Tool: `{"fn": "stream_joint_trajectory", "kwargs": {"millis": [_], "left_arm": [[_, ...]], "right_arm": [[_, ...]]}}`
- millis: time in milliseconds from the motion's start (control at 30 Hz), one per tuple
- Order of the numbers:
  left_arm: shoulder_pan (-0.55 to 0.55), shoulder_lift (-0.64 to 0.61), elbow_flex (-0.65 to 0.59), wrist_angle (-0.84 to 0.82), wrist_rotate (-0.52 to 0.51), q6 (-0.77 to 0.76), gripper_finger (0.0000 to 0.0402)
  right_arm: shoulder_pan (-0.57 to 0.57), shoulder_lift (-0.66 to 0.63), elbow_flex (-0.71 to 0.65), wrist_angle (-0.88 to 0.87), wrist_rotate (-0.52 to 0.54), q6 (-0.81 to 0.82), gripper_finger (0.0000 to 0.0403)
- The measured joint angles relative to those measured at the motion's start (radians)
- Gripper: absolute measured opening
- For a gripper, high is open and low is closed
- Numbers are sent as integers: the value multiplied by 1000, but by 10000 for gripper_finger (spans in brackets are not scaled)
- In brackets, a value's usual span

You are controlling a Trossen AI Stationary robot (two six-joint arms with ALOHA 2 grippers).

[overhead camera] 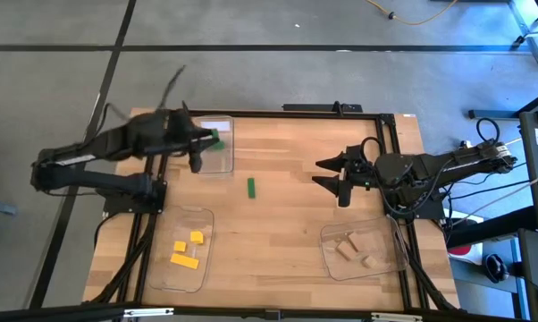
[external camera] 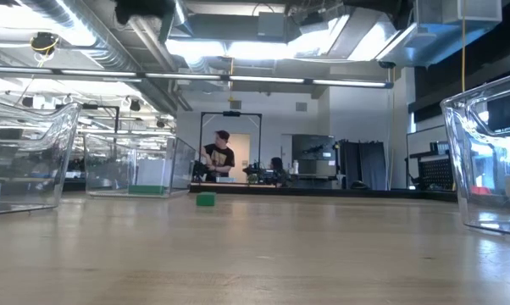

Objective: Sort & place blocks by color
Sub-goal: Put the right green block into the top left transparent bin

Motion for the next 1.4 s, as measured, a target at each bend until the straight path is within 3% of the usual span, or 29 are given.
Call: {"fn": "stream_joint_trajectory", "kwargs": {"millis": [133,233,367,900,1133,1400], "left_arm": [[142,100,97,-267,99,53,88],[210,142,100,-346,179,84,88],[250,190,83,-435,191,96,88],[370,285,-4,-442,232,94,88],[493,513,98,-540,269,215,88],[515,742,135,-508,320,363,88]], "right_arm": [[0,3,0,-2,0,0,295],[0,3,0,-9,0,0,295],[0,3,0,-16,0,3,295],[0,3,0,-19,0,19,295],[0,3,0,-21,0,28,295],[0,7,0,-37,0,66,295]]}}
